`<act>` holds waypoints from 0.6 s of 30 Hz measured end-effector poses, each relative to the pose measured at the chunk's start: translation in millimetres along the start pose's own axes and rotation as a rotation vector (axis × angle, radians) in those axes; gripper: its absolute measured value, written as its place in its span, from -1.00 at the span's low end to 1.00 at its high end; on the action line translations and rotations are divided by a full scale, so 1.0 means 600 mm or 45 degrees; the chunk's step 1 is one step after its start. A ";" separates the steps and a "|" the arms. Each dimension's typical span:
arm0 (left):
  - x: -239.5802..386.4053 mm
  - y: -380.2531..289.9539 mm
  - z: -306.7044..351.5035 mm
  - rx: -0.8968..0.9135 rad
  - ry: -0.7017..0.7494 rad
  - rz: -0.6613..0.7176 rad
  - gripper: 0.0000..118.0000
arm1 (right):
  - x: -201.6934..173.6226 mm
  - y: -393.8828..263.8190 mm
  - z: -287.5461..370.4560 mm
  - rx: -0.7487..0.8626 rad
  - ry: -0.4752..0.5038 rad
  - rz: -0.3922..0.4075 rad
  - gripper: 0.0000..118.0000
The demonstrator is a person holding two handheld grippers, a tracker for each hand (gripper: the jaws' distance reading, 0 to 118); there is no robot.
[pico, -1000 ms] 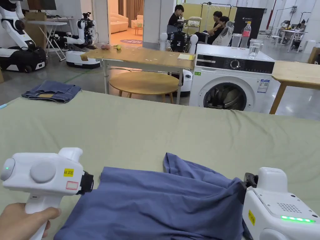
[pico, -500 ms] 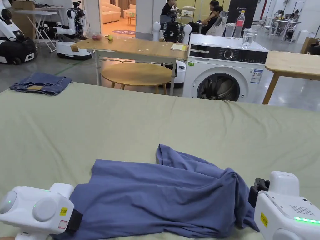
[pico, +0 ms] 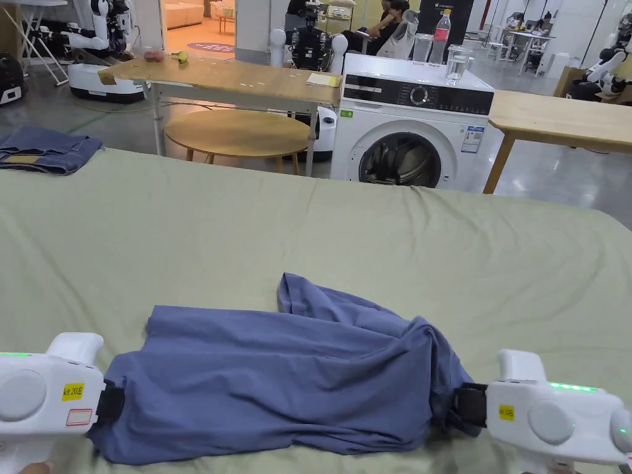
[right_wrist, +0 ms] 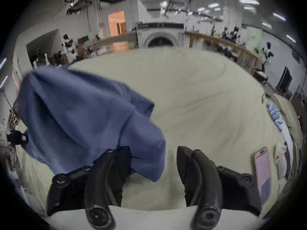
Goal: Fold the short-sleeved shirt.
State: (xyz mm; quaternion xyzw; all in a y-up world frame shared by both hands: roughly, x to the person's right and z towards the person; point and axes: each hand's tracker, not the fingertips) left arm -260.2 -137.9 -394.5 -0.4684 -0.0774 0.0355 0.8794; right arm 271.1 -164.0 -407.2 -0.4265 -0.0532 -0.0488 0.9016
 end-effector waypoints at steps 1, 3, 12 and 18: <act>0.001 0.000 -0.001 -0.002 -0.001 -0.001 -1.00 | 0.000 -0.004 -0.019 -0.041 0.023 0.008 0.00; 0.003 -0.003 -0.004 -0.003 -0.005 0.001 -1.00 | -0.004 -0.012 -0.048 -0.085 0.019 -0.005 -0.18; -0.002 -0.002 0.012 0.092 0.002 0.026 -1.00 | -0.004 -0.002 0.006 0.130 0.042 0.020 -0.98; -0.013 0.060 0.078 0.276 -0.037 0.032 -1.00 | 0.006 0.055 0.094 0.371 0.028 -0.008 -0.99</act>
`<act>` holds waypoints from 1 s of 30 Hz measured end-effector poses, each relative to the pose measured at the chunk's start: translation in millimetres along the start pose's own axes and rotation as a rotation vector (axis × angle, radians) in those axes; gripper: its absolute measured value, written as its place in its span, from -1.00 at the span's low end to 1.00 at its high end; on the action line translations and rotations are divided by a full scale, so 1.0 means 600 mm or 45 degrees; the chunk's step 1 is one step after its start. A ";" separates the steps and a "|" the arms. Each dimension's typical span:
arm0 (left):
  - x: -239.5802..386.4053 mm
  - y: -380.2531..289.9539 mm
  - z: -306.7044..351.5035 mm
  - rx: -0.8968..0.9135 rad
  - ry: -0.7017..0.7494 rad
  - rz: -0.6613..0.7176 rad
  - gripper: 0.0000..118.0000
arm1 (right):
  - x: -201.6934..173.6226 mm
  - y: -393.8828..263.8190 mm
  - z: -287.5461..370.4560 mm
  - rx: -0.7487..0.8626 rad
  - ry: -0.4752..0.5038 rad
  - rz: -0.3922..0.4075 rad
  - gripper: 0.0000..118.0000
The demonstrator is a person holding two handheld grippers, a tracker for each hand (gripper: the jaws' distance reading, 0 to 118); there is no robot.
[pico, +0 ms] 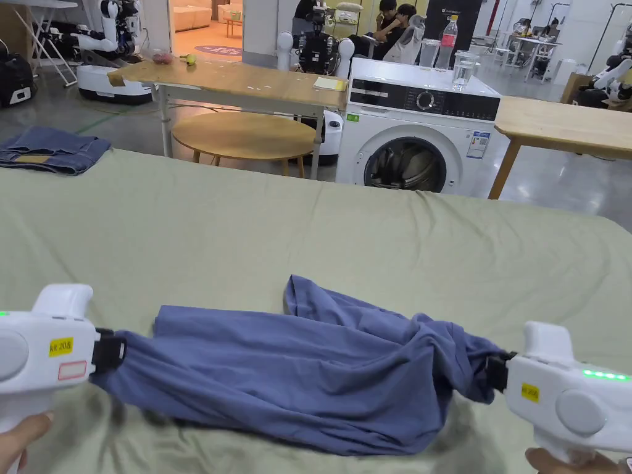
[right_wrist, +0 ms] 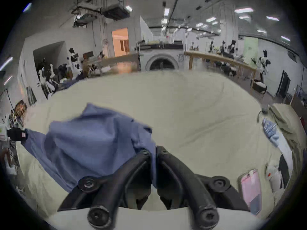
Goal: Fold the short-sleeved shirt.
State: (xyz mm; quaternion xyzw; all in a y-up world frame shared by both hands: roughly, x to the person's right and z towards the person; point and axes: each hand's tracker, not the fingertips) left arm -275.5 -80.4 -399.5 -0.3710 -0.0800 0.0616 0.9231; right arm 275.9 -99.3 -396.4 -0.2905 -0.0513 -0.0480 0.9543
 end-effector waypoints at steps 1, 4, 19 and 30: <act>0.001 0.016 0.009 0.015 0.005 -0.014 -1.00 | 0.002 0.019 0.009 0.028 -0.001 0.003 -0.99; 0.003 0.077 0.037 0.105 0.063 -0.067 -1.00 | 0.005 0.076 0.038 0.124 0.004 0.001 -0.99; -0.035 0.379 0.146 0.437 0.181 -0.047 -1.00 | -0.016 0.361 0.100 0.403 -0.048 0.013 -0.99; -0.047 0.554 0.181 0.549 0.190 -0.009 -1.00 | -0.066 0.548 0.106 0.513 -0.091 0.036 -0.99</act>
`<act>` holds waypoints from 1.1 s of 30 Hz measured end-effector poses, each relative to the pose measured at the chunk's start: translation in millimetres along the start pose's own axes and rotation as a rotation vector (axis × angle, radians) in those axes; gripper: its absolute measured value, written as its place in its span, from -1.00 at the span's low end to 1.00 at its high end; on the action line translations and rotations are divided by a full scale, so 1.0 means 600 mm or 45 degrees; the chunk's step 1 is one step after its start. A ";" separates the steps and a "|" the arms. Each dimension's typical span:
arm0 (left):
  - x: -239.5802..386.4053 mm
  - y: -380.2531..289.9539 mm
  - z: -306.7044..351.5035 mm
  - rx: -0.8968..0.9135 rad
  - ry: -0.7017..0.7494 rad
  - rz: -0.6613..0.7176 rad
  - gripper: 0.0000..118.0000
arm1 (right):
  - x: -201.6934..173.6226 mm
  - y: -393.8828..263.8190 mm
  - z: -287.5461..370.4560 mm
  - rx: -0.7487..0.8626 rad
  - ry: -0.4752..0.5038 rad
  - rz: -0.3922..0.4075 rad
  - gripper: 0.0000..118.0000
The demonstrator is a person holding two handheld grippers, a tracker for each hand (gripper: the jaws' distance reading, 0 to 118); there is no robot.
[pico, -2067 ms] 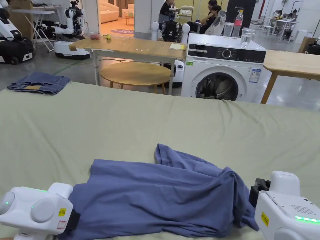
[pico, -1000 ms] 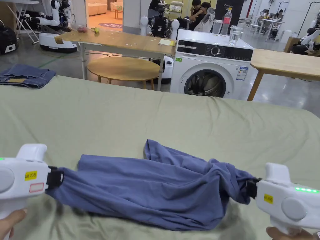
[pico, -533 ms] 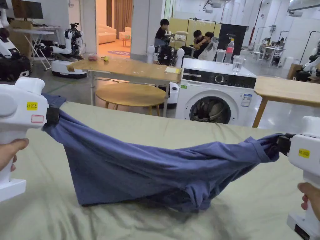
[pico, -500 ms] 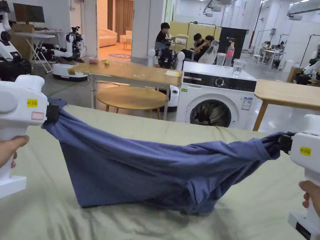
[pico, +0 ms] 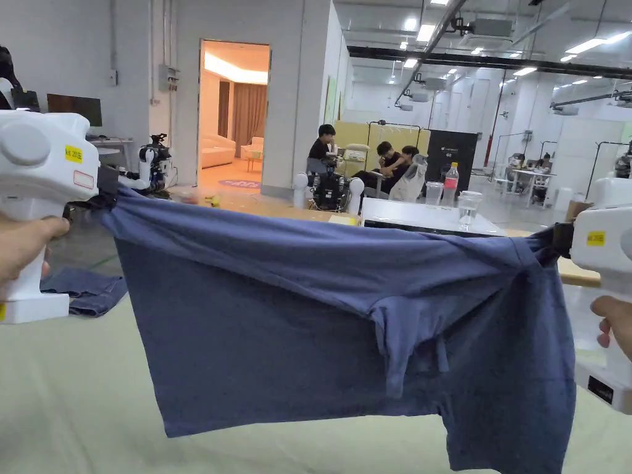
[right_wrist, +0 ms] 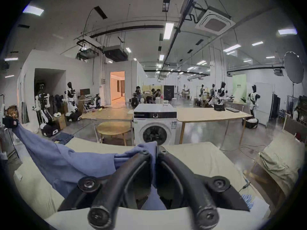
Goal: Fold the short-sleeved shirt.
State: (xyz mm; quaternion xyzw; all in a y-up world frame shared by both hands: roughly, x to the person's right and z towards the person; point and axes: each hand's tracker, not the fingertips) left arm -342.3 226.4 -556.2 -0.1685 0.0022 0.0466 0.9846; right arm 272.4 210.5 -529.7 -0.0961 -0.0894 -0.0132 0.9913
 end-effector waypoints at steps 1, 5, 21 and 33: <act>0.001 0.010 -0.003 0.006 0.002 0.003 -1.00 | -0.004 0.011 -0.005 0.006 -0.005 0.003 -0.99; 0.003 0.028 -0.012 0.023 0.010 0.007 -1.00 | -0.014 0.037 -0.024 0.031 -0.023 0.018 -0.99; -0.026 -0.281 0.011 -0.173 -0.040 -0.001 -1.00 | -0.008 -0.244 0.038 -0.167 -0.042 0.115 -0.99; -0.045 -0.534 0.146 -0.306 -0.036 0.040 -1.00 | 0.027 -0.438 0.184 -0.297 -0.046 0.112 -0.99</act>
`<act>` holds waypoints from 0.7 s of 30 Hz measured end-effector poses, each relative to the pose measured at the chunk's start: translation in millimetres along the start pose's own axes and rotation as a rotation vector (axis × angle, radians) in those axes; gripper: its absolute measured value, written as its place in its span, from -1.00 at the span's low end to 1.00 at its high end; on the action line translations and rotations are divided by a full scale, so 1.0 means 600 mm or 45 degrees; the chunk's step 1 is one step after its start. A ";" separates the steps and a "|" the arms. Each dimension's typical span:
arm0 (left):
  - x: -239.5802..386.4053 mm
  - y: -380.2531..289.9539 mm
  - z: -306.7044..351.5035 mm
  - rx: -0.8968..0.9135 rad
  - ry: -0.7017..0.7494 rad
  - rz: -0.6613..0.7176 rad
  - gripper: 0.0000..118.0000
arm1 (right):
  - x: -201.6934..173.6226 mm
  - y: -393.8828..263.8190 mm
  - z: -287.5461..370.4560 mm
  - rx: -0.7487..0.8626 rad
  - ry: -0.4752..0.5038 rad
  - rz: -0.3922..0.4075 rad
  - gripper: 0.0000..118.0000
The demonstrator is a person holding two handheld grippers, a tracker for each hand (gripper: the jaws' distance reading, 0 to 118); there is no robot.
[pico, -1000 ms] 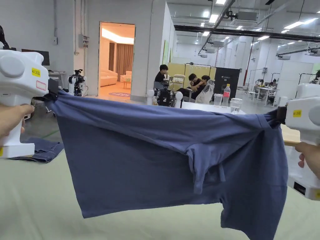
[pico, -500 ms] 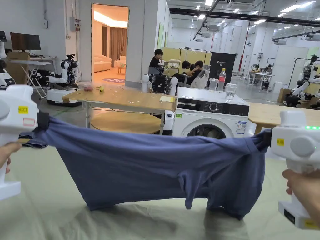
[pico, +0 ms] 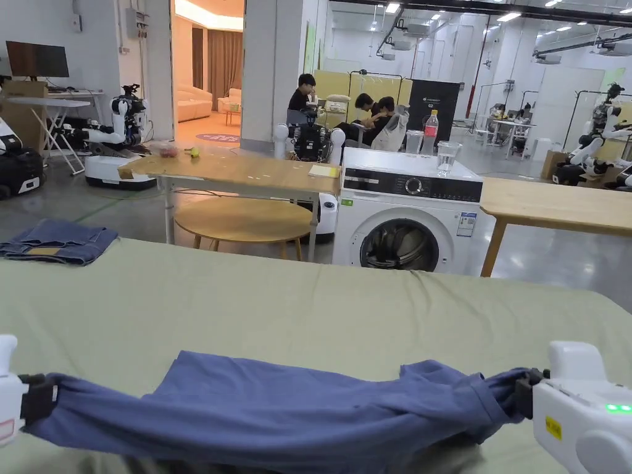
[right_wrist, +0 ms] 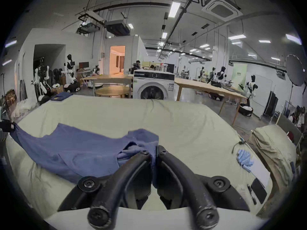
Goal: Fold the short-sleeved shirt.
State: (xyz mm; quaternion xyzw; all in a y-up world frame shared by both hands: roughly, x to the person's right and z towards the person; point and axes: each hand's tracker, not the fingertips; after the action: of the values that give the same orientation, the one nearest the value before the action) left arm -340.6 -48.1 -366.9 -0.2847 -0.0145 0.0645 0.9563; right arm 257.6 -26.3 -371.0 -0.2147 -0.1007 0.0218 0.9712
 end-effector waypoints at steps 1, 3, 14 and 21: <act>-0.001 -0.019 0.008 -0.020 -0.008 0.007 -1.00 | 0.000 -0.015 0.005 -0.013 -0.015 0.015 -0.99; -0.003 -0.052 0.016 -0.058 -0.014 0.018 -1.00 | 0.000 -0.047 0.013 -0.068 -0.013 0.027 -0.98; 0.002 -0.136 -0.021 -0.238 0.012 0.018 -0.67 | 0.002 -0.166 -0.007 -0.224 0.001 -0.059 -0.60; 0.035 -0.108 0.003 -0.095 0.037 0.024 -0.13 | -0.028 -0.146 0.023 -0.115 -0.011 -0.045 -0.10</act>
State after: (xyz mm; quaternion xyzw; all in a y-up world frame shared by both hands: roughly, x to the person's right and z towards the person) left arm -312.6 -98.1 -330.3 -0.3211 -0.0003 0.0686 0.9446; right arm 238.1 -101.8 -325.1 -0.2564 -0.1095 0.0010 0.9604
